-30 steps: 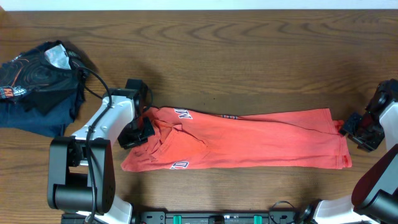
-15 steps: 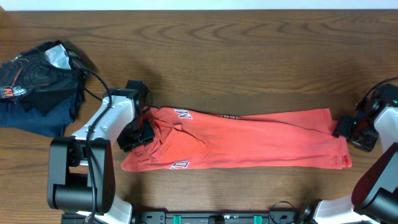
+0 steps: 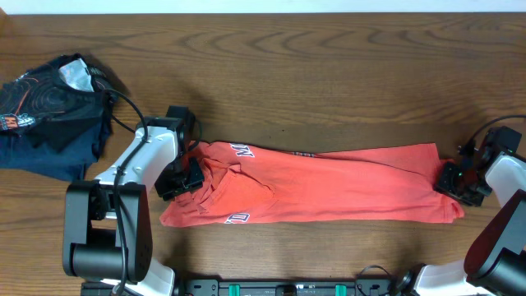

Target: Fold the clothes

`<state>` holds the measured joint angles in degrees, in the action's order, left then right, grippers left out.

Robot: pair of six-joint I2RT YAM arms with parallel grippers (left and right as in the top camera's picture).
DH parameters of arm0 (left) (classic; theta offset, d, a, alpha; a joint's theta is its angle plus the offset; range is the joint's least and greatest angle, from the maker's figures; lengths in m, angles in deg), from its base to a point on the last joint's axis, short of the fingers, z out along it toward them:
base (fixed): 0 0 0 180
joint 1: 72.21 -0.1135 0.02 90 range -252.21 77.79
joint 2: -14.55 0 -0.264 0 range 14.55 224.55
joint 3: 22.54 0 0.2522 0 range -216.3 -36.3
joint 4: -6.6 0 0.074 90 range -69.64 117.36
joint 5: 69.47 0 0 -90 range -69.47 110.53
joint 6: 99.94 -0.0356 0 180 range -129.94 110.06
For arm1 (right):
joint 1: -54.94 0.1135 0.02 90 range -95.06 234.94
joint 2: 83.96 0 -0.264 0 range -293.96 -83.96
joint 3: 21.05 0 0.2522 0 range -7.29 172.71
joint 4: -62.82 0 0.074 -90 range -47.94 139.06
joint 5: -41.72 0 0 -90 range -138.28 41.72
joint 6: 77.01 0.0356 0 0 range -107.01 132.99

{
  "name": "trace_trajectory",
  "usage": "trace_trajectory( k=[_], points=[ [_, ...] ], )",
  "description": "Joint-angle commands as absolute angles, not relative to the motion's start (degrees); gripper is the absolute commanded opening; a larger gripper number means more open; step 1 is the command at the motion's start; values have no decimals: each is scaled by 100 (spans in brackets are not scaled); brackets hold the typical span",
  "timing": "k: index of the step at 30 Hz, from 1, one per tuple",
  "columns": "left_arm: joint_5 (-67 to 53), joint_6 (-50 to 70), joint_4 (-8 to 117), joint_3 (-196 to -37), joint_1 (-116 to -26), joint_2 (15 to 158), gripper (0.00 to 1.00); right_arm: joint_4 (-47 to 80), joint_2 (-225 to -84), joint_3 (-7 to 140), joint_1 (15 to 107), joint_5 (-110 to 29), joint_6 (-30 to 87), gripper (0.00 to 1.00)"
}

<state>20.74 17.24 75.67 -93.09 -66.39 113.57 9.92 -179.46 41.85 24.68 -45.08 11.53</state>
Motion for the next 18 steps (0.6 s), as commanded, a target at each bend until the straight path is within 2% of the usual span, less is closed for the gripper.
trace_trajectory(
  k=[1,3,6,12,18],
  points=[
    [2104,1689,7595,-9294,-6652,11388,45,1021,-18077,3993,2464,-3778,1138,31],
    [2102,1669,7600,-9294,-6652,11388,45,1029,-18077,3993,2464,-3772,1138,22],
    [2102,1672,7608,-9294,-6652,11388,45,1082,-18077,3995,2464,-3772,1140,1],
    [2100,1543,7777,-9491,-6652,11366,44,1355,-18075,4023,2453,-3778,1320,1],
    [2102,1534,8140,-9978,-6654,11110,44,1174,-18075,4609,2311,-4919,1897,1]
  ],
)
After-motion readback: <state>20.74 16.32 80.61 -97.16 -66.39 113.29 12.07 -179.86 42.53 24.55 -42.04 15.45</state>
